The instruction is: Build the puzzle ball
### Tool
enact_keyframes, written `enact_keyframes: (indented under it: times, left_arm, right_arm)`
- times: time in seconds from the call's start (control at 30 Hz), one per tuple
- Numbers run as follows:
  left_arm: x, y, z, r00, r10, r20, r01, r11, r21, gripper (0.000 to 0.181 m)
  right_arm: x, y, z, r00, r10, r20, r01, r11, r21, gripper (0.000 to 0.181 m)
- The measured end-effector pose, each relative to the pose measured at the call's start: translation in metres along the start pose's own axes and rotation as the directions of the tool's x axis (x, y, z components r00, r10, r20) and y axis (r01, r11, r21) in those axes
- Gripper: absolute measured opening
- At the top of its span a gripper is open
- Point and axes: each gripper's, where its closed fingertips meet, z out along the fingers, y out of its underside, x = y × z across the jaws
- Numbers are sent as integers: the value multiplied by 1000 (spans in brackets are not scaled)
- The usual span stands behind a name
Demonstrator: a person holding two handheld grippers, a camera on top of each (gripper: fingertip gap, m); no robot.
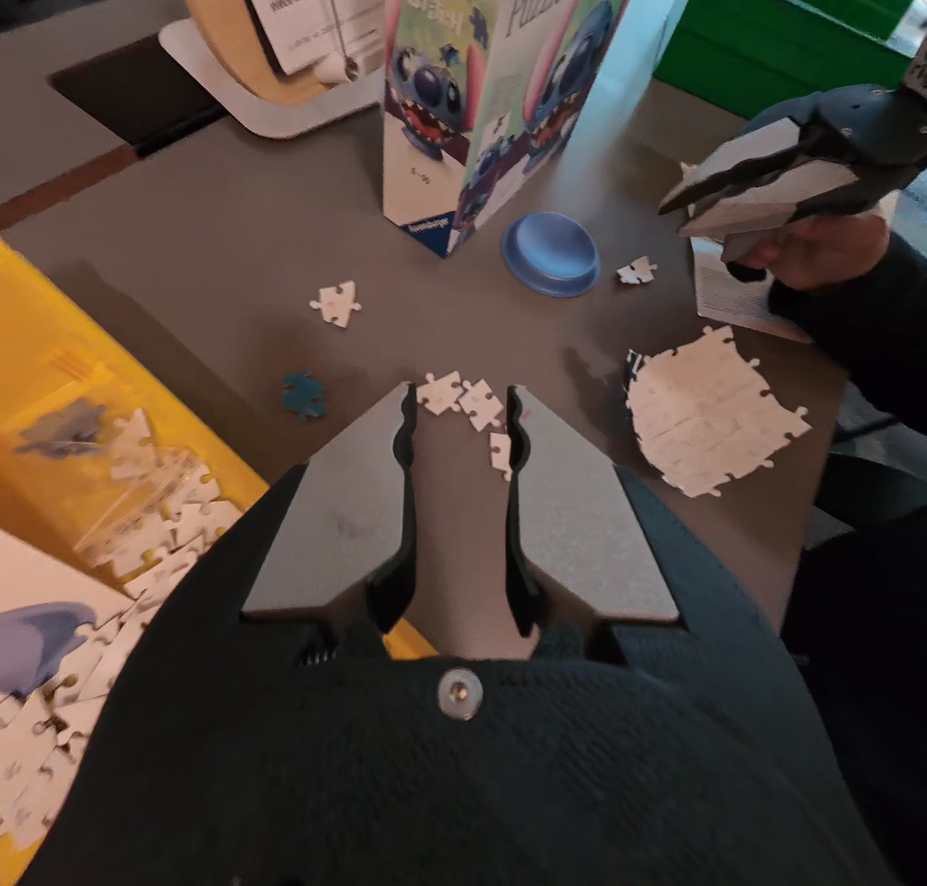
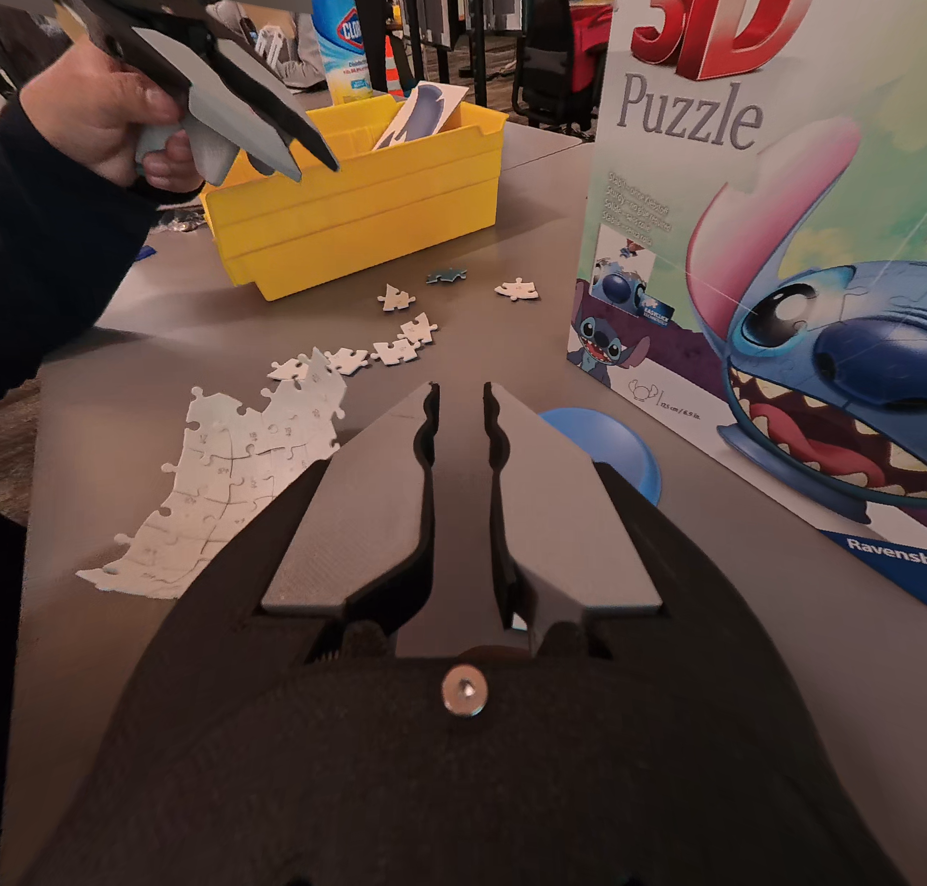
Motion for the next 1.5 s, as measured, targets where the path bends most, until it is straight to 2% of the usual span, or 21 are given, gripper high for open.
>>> enact_keyframes:
  times: [0.07, 0.2, 0.33, 0.43, 0.67, 0.77, 0.9, 0.97, 1.1, 1.27, 1.37, 1.5]
  left_arm:
    - [-9, -1, -5, 999, -36, 37, 34, 998, 56, 34]
    - [-8, -6, -6, 997, -74, 6, 73, 990, 124, 38]
    - [-14, -2, -3, 996, -19, 82, 11, 995, 104, 27]
    - [-15, -1, -1, 992, 18, 125, -29, 996, 85, 25]
    - [-14, 2, 4, 982, 74, 172, -85, 995, 54, 28]
    - [-12, 3, 4, 976, 94, 196, -102, 994, 34, 38]
    - [-9, -8, 3, 970, 92, 225, -107, 993, 56, 38]
    - [-7, -13, 4, 970, 64, 235, -72, 997, 25, 38]
    - [4, -34, 8, 963, 129, 235, -121, 992, -48, 42]
    - [7, -59, 33, 963, 146, 228, -123, 986, -111, 44]
    - [-1, -56, 52, 963, 121, 242, -85, 985, -152, 46]
    - [-3, -39, 65, 974, 70, 215, -28, 981, -191, 48]
  right_arm:
    - [1, 1, 2, 1000, -3, -11, 2, 1000, -1, 14]
    - [3, 4, 5, 1000, 23, -7, -23, 1000, 0, 14]
    - [4, 7, 8, 1000, 28, -3, -28, 999, -15, 15]
    - [5, 8, 9, 1000, 0, -20, 0, 1000, -25, 15]
    - [4, 12, 12, 999, -37, -30, 35, 998, -50, 16]
    - [2, 11, 12, 999, -32, -18, 31, 998, -47, 17]
    - [0, 10, 12, 1000, -26, -12, 26, 999, -36, 17]
    - [-2, 11, 13, 1000, -18, -2, 17, 999, -39, 17]
    - [-5, 10, 12, 1000, -13, 6, 13, 1000, -24, 17]
    - [-10, 11, 13, 999, -41, 8, 41, 999, -31, 17]
    - [-10, 12, 13, 998, -60, 0, 59, 997, -39, 17]
    - [-10, 13, 13, 999, -54, 1, 54, 998, -37, 17]
